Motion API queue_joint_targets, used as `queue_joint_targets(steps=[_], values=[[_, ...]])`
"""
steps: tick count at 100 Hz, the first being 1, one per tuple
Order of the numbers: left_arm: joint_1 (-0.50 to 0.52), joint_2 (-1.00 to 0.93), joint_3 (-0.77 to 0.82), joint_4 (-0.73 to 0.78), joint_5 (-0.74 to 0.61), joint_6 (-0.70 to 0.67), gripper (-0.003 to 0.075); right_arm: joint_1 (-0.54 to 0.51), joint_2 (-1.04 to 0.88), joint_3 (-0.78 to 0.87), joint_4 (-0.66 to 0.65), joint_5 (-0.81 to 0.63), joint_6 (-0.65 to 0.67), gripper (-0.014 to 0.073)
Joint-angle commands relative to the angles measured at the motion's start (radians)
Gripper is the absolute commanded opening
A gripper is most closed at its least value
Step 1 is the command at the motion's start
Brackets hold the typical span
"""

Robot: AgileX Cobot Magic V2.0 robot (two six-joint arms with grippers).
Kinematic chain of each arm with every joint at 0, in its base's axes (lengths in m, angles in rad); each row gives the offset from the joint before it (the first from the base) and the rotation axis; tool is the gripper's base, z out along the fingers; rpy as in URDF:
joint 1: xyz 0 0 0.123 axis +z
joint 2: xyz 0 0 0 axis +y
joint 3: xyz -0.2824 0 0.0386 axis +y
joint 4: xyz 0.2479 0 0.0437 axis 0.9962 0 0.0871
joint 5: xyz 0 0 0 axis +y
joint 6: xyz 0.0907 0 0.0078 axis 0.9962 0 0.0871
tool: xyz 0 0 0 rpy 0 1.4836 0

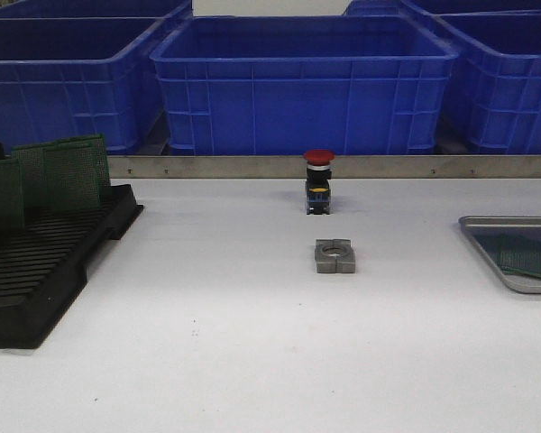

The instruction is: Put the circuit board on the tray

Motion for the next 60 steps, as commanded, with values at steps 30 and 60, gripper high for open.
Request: queue_joint_targets(steps=[30, 60], values=[[-0.007, -0.031, 0.047, -0.002, -0.087, -0.008, -0.0020, -0.121, -0.175, 0.235, -0.530, -0.094, 0.698, -0.0108], [-0.007, -0.031, 0.047, -0.002, -0.087, -0.008, -0.0020, -0.158, -0.234, 0.231, -0.404, -0.027, 0.546, -0.0108]])
